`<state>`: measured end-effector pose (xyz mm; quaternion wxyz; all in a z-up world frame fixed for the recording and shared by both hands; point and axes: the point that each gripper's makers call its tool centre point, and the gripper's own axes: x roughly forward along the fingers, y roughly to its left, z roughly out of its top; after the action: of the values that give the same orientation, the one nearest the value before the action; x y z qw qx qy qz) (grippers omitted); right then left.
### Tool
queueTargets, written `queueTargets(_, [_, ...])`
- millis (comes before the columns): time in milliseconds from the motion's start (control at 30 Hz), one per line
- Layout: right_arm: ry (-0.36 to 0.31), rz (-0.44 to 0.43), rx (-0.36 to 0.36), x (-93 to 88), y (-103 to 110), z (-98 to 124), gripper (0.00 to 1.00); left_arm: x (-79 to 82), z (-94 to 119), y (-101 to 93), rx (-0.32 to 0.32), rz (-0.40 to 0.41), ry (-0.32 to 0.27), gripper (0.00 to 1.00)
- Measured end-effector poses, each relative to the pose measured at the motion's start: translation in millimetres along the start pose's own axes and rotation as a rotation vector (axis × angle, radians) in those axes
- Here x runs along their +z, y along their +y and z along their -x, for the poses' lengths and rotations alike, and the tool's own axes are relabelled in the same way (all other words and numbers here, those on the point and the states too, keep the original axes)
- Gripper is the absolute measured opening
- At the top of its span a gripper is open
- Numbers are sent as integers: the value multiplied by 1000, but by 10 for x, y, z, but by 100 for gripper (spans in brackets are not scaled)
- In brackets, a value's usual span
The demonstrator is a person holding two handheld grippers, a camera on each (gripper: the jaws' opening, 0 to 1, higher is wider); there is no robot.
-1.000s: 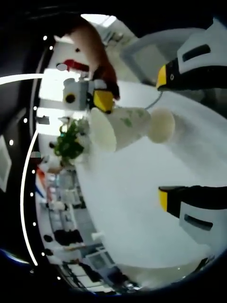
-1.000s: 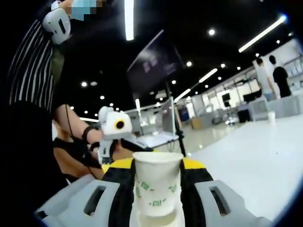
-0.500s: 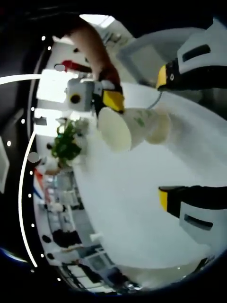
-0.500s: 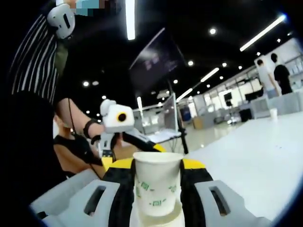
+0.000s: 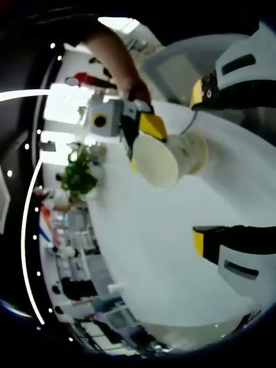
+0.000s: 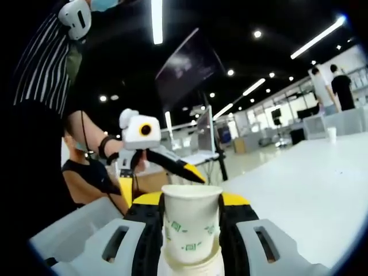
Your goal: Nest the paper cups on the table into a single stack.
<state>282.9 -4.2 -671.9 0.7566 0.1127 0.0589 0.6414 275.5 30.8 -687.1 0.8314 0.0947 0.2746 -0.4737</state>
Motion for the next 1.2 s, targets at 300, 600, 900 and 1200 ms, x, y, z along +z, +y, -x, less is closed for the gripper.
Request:
queueTargets(300, [28, 28, -7, -130, 27, 28, 35, -3, -15, 7, -1, 5, 6, 81])
queueTargets(600, [51, 16, -22, -175, -8, 69, 40, 14, -51, 13, -7, 0, 11, 80])
queueTargets(900, [102, 0, -9, -262, 66, 89, 47, 22, -64, -9, -10, -3, 12, 80])
queueTargets(1200, [131, 3, -10, -299, 89, 125, 49, 28, -62, -37, -12, -3, 9, 80])
